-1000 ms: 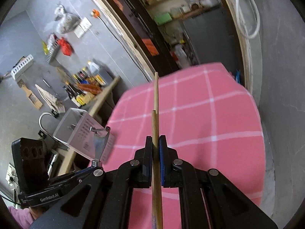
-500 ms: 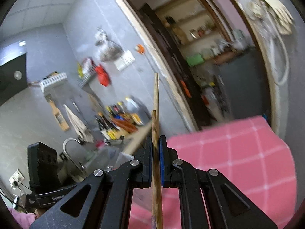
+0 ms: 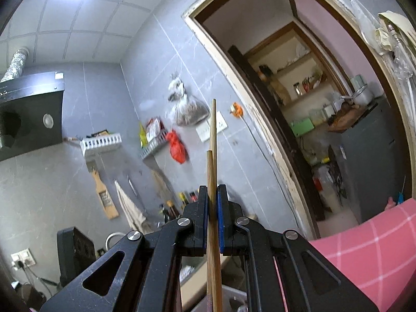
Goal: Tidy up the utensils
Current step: 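Lift the Y-peeler and chopsticks and carry both toward the white basket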
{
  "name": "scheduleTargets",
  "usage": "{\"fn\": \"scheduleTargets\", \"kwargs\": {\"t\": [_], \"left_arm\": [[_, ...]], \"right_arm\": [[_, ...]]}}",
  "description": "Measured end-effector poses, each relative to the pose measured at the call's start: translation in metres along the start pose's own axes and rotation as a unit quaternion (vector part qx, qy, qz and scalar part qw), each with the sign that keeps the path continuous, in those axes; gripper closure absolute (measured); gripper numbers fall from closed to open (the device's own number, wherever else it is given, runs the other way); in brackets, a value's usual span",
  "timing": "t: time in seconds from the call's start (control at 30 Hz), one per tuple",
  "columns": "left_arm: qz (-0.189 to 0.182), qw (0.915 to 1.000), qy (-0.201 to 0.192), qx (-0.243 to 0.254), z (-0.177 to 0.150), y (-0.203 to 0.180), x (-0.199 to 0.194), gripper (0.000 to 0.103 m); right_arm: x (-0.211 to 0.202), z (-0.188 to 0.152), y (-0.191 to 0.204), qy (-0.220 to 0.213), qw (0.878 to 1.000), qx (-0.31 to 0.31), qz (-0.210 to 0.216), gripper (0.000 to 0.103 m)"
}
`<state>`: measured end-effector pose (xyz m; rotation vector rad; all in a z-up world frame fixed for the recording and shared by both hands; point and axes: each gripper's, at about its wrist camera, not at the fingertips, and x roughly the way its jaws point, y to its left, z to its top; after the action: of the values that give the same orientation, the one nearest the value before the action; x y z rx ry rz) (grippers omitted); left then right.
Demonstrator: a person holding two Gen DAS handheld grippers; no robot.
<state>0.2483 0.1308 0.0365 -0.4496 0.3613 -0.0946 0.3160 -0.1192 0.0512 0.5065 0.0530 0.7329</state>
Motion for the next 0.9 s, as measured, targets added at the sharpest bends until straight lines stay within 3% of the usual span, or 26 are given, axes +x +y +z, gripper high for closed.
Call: {"fn": "scheduleTargets", "kwargs": {"t": [0.17, 0.37, 0.9], "left_arm": [[0.005, 0.9997, -0.024, 0.005, -0.01, 0.014, 0.011, 0.085], [-0.003, 0.9993, -0.035, 0.012, -0.029, 0.019, 0.016, 0.085], [-0.008, 0.9975, -0.014, 0.068, -0.063, 0.008, 0.005, 0.085]], "right_arm": [[0.014, -0.018, -0.003, -0.021, 1.0, -0.008, 0.001, 0.097], [0.017, -0.046, 0.004, -0.01, 0.998, -0.054, 0.004, 0.097], [0.001, -0.069, -0.013, 0.04, 0.997, -0.061, 0.003, 0.097]]}}
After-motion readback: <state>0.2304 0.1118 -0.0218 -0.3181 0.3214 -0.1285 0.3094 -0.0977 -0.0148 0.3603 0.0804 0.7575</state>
